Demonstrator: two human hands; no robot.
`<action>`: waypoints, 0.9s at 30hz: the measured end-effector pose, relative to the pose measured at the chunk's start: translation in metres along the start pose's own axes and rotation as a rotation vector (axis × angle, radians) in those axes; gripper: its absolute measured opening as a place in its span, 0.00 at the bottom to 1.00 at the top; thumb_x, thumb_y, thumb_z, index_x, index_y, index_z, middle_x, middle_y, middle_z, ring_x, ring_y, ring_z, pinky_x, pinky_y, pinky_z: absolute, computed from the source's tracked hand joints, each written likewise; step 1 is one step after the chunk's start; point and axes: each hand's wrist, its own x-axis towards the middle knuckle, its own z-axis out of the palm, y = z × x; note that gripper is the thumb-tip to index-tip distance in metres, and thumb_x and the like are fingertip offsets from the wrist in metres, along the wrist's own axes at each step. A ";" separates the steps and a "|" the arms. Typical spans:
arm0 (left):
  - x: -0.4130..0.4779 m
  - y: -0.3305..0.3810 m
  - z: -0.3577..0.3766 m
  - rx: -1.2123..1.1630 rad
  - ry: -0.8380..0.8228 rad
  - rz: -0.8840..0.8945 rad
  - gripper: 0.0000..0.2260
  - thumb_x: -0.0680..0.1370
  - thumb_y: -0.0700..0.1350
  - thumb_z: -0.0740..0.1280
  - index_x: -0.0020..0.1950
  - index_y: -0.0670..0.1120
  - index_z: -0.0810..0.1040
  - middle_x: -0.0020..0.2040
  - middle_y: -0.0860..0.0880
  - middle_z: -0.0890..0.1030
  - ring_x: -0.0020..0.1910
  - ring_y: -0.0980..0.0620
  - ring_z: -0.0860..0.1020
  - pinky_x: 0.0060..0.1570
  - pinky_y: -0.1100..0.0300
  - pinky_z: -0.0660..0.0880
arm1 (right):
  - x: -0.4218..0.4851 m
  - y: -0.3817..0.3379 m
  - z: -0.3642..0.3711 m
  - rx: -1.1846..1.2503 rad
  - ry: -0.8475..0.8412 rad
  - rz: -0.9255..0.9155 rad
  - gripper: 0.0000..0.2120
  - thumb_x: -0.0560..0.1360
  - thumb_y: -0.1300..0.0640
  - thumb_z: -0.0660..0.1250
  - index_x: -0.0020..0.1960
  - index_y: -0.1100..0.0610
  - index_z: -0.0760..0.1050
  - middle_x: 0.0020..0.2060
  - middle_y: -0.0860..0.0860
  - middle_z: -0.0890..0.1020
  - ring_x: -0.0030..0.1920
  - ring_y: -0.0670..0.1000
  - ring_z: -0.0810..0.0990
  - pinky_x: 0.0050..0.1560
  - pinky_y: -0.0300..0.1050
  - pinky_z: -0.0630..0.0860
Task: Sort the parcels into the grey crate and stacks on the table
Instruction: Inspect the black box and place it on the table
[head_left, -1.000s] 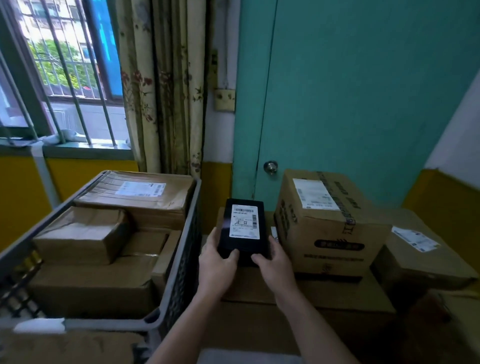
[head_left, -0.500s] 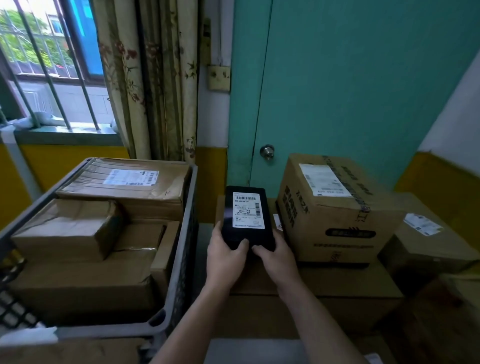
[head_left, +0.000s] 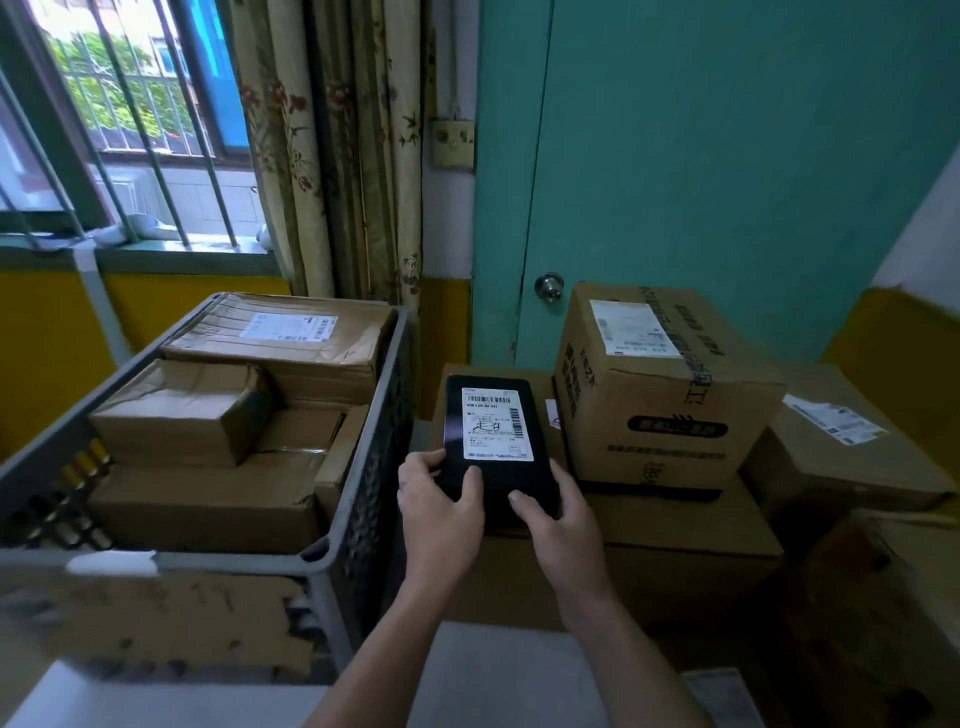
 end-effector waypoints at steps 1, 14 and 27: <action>-0.008 -0.001 -0.002 -0.006 0.011 -0.005 0.13 0.78 0.44 0.71 0.58 0.49 0.70 0.59 0.50 0.74 0.60 0.51 0.74 0.54 0.61 0.72 | -0.008 0.000 -0.003 0.015 0.008 0.001 0.26 0.78 0.56 0.69 0.74 0.50 0.68 0.61 0.44 0.77 0.57 0.40 0.76 0.49 0.31 0.72; -0.108 -0.008 -0.048 -0.061 -0.020 -0.003 0.19 0.76 0.35 0.68 0.63 0.54 0.74 0.58 0.53 0.72 0.49 0.69 0.72 0.47 0.68 0.75 | -0.082 0.029 -0.035 0.252 -0.055 0.132 0.17 0.77 0.61 0.69 0.62 0.48 0.70 0.52 0.44 0.78 0.50 0.44 0.78 0.40 0.37 0.74; -0.151 -0.038 -0.095 -0.098 -0.064 0.080 0.17 0.71 0.42 0.60 0.55 0.49 0.82 0.54 0.46 0.77 0.52 0.58 0.75 0.49 0.68 0.71 | -0.116 0.049 -0.030 0.264 0.001 0.256 0.32 0.76 0.54 0.70 0.75 0.40 0.62 0.64 0.49 0.77 0.59 0.54 0.79 0.52 0.54 0.79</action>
